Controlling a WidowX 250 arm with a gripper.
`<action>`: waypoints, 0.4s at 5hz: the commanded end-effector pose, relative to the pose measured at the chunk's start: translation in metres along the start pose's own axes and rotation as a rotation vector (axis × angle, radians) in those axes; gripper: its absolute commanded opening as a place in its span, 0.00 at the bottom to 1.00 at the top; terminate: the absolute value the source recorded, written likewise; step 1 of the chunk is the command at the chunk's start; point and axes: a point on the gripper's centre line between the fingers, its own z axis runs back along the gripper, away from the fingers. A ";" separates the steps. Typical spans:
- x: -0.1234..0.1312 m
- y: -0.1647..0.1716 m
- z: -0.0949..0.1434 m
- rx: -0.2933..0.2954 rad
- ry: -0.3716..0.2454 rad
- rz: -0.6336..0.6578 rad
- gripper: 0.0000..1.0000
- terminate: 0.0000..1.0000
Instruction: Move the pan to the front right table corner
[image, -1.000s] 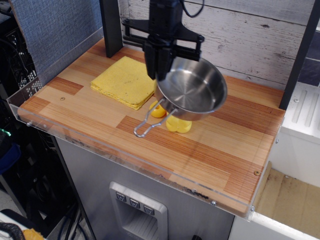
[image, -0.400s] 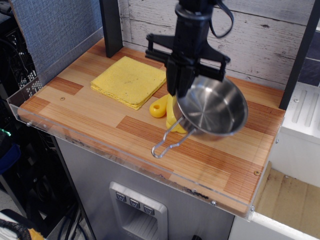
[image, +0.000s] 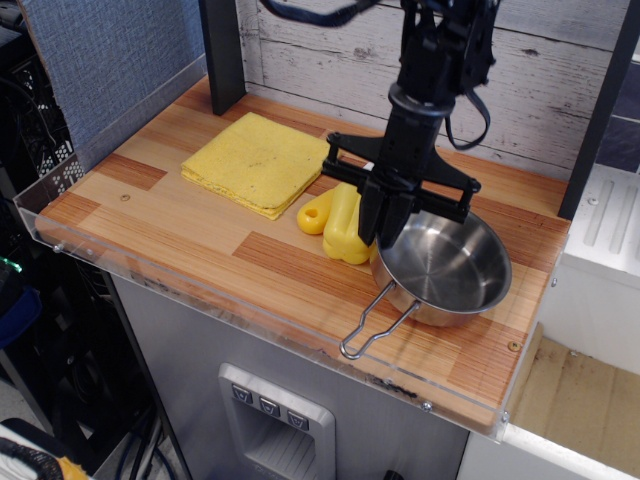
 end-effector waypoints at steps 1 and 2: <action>0.010 -0.009 -0.011 0.018 -0.028 0.009 0.00 0.00; 0.011 -0.008 -0.010 0.002 -0.044 0.016 0.00 0.00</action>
